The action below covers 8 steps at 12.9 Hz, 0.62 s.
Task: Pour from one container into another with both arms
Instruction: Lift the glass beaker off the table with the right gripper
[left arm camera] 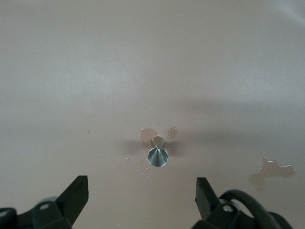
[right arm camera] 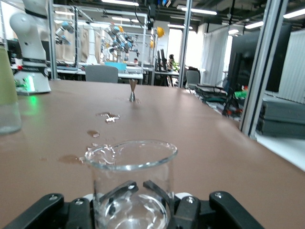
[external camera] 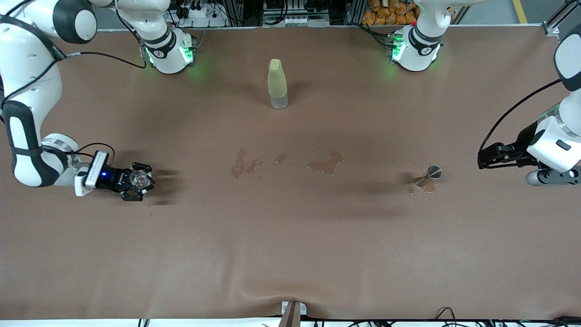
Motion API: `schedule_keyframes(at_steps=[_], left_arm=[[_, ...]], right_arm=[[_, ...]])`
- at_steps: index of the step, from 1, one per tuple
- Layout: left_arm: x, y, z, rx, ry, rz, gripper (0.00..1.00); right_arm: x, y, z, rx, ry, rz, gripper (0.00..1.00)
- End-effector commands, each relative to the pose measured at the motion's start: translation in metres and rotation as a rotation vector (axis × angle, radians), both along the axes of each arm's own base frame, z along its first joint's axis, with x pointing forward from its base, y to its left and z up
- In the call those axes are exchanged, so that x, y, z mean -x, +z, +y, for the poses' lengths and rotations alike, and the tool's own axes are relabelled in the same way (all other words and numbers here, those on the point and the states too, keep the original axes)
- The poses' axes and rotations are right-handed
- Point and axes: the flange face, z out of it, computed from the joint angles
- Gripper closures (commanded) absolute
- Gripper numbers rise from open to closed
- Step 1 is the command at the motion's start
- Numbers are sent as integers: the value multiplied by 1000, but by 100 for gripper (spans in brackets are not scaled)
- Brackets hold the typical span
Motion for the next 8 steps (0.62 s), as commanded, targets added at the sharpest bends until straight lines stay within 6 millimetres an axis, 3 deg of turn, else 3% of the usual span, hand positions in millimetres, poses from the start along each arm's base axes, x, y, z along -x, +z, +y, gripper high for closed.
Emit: schedule_keyframes(at_steps=[1, 5, 8], left_arm=[[5, 5, -2, -7, 5, -11, 0], [6, 6, -2, -7, 5, -12, 0], [5, 5, -2, -7, 5, -11, 0]], right_arm=[[4, 47, 10, -25, 38, 37, 100], [8, 117, 16, -34, 97, 155, 100], [11, 152, 21, -43, 102, 212, 100]])
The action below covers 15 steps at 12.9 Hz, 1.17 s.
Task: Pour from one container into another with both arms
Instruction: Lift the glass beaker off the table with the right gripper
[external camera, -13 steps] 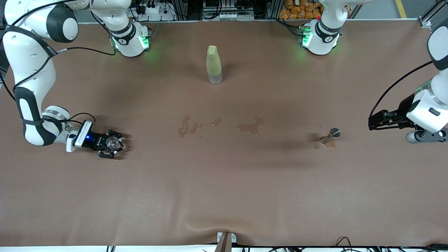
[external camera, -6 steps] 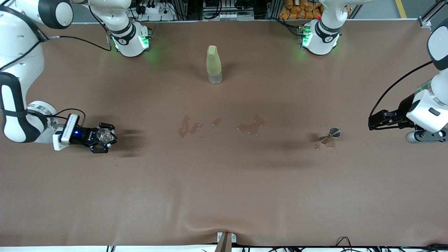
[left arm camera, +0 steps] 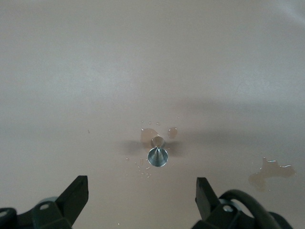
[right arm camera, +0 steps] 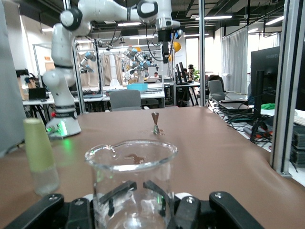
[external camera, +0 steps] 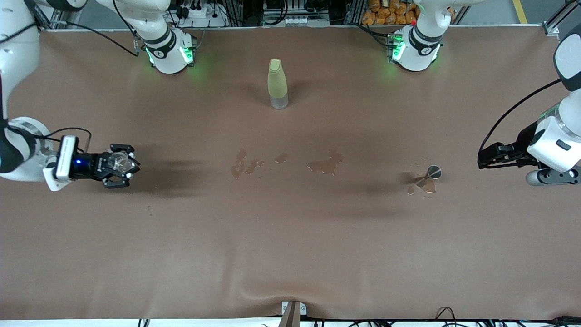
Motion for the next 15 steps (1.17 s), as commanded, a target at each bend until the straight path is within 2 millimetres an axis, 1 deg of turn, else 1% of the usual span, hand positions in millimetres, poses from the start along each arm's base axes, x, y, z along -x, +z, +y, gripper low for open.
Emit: schedule_keyframes(at_steps=[1, 5, 9, 10, 12, 15], left_arm=[[6, 6, -2, -7, 5, -12, 0], [5, 5, -2, -7, 5, -9, 0], [5, 5, -1, -7, 4, -11, 0], [5, 5, -1, -7, 4, -11, 0], [5, 5, -1, -7, 2, -11, 0], [5, 5, 0, -7, 2, -11, 0]], right_arm=[[19, 28, 8, -1, -1, 74, 100], [28, 60, 12, -1, -7, 117, 100], [47, 90, 21, -10, -9, 181, 100], [50, 94, 24, -10, -9, 196, 100], [52, 92, 26, -12, -6, 206, 100], [55, 87, 38, -16, 15, 220, 100]])
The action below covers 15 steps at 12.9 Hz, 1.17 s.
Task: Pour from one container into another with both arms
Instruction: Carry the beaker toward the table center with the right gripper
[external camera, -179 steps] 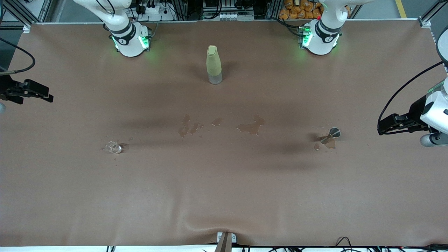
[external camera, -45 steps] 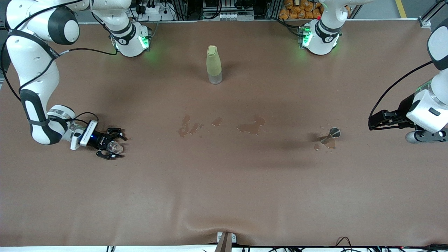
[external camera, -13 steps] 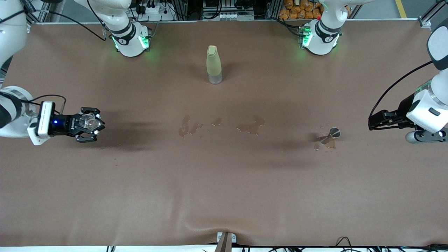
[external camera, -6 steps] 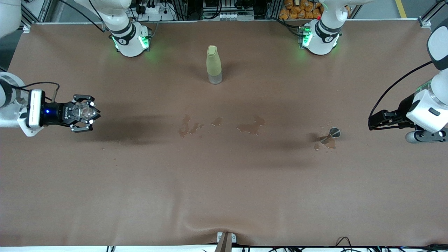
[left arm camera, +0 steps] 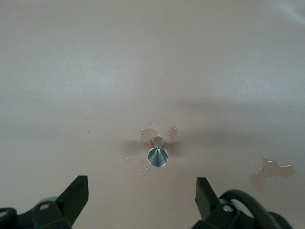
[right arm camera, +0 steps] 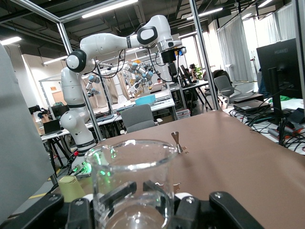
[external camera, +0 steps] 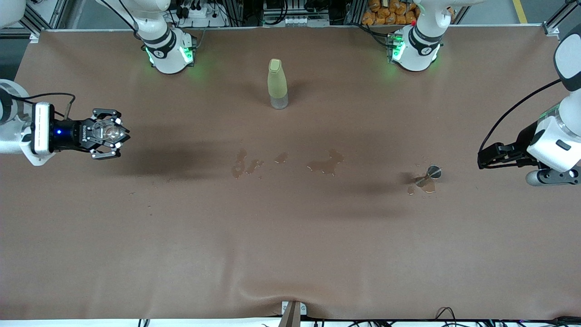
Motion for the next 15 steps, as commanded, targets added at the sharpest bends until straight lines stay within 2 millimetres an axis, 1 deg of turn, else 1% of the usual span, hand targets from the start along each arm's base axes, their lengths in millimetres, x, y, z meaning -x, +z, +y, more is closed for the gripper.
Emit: schedule_keyframes(at_steps=[1, 4, 9, 11, 13, 15], left_arm=[[5, 5, 0, -8, 2, -9, 0], [5, 5, 0, -7, 2, -11, 0], [5, 5, 0, -8, 3, -9, 0], [5, 5, 0, -7, 3, -11, 0], [3, 0, 2, -8, 3, -1, 0], [3, 0, -6, -4, -10, -3, 0]], right_arm=[[9, 1, 15, 7, 15, 22, 100], [8, 1, 31, -2, 33, 25, 100], [16, -1, 53, -26, 30, 40, 100], [21, 2, 59, -14, 23, 50, 100], [21, 6, 69, 0, 26, 63, 100], [19, 9, 79, -22, 26, 62, 100]])
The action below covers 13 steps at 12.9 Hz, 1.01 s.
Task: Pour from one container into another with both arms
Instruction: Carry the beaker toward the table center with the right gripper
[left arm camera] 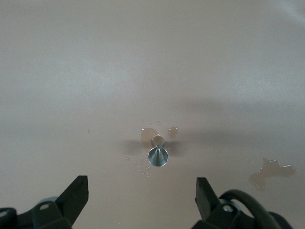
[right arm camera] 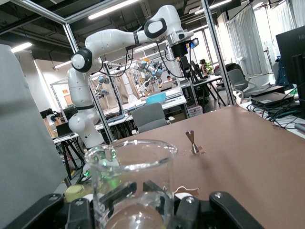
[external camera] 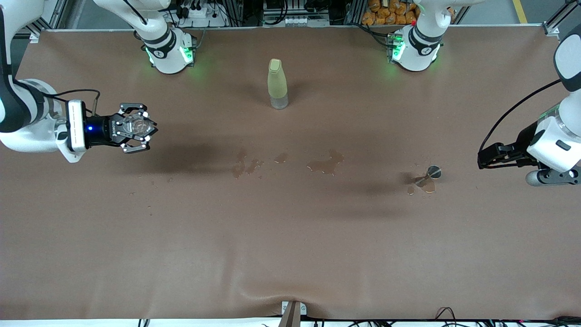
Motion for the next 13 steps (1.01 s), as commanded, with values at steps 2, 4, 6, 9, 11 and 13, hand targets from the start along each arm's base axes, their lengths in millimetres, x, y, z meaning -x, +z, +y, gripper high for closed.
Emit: schedule_keyframes(at_steps=[2, 4, 6, 9, 11, 13], left_arm=[[-6, -15, -12, 32, -11, -2, 0], [-16, -38, -8, 122, 14, 17, 0], [-23, -57, -7, 127, -5, 28, 0], [-30, -84, 39, 150, -153, 44, 0], [-29, -104, 82, 279, -287, 25, 0], [-19, -146, 120, 441, -469, -4, 0]], right_arm=[[9, 12, 20, -5, -25, 20, 100], [11, 14, 30, -10, -37, 25, 100], [11, 12, 42, -12, -36, 28, 100], [12, 9, 66, -37, -40, 37, 100], [14, 6, 84, -49, -39, 45, 100], [19, 2, 106, -61, -23, 60, 100]])
